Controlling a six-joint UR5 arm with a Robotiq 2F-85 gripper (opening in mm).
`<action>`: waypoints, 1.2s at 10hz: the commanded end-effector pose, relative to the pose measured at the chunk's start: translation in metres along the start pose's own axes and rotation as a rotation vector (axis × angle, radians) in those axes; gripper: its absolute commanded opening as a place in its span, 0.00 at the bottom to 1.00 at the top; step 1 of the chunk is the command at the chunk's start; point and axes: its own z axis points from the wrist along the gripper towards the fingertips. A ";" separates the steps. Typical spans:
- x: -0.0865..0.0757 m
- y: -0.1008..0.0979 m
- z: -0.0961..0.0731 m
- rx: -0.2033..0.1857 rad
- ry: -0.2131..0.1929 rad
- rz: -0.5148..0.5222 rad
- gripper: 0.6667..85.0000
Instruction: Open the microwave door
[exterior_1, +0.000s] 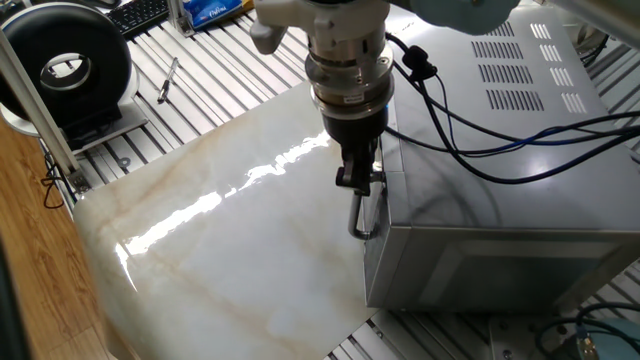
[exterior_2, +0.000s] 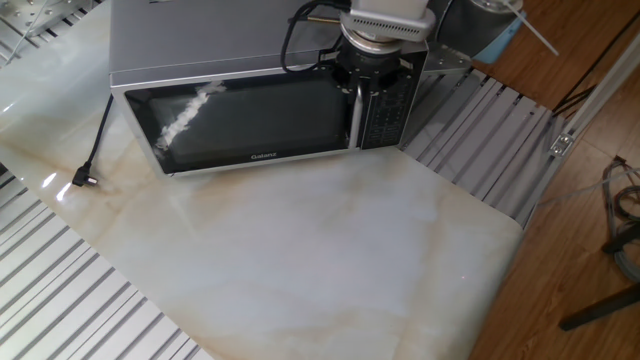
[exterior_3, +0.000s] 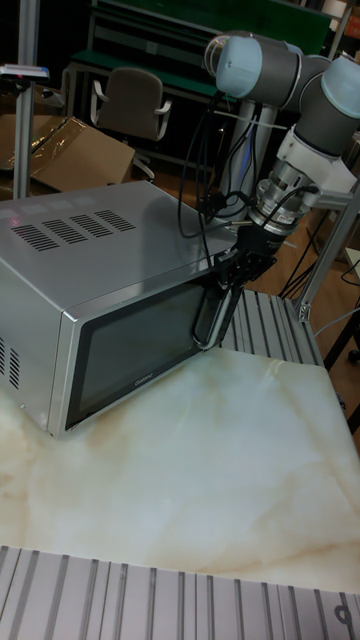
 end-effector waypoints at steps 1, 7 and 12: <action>-0.009 0.000 -0.004 -0.010 -0.015 0.003 0.00; -0.046 0.010 -0.015 -0.030 -0.043 0.018 0.00; -0.047 -0.010 -0.016 0.029 -0.033 -0.080 0.41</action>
